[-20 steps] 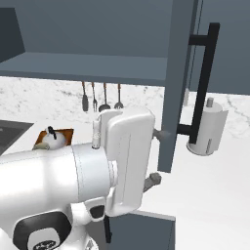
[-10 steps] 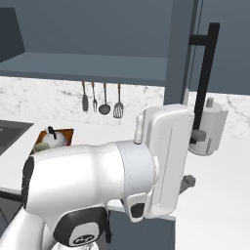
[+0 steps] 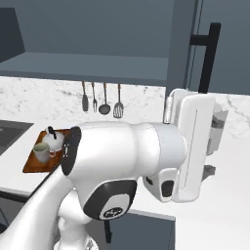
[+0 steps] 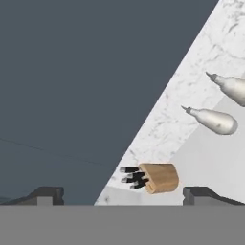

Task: Pick the kettle from the counter and place it on the tray. Then pick the mug from the cabinet and place it on the tray. Then close the cabinet doors.

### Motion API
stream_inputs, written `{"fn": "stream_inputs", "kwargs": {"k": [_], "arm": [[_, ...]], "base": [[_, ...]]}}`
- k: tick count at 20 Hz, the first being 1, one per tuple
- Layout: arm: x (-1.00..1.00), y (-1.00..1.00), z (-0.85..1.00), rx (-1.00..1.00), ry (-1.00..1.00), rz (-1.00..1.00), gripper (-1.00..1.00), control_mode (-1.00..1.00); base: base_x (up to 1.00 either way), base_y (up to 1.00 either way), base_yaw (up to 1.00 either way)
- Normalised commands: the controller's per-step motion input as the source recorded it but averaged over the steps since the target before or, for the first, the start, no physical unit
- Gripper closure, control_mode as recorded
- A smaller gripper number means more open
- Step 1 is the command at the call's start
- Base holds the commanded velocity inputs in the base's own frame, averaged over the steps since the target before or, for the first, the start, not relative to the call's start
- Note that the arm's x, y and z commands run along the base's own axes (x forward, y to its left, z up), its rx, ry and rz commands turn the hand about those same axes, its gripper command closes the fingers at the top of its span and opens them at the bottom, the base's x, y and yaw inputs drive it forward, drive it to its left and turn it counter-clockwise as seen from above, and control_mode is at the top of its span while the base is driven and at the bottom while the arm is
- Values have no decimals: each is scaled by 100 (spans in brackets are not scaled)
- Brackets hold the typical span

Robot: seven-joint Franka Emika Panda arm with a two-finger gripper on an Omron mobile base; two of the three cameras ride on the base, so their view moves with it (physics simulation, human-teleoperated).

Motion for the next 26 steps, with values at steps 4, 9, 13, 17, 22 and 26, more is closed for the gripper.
{"fn": "stream_inputs", "kwargs": {"k": [4, 9, 13, 17, 22, 26], "arm": [[38, -22, 0, 0, 10, 14, -100, -100], [44, -8, -1, 0, 9, 20, -100, -100], [38, 12, -3, 0, 11, 22, -100, -100], [40, 40, -5, -2, 15, 25, -100, -100], [46, 44, -2, 0, 10, 25, -100, -100], [42, 55, -7, -3, 6, 26, -100, -100]], "base": [[0, 0, 0], [0, 0, 0], [0, 0, 0], [0, 0, 0], [0, 0, 0], [0, 0, 0]]}}
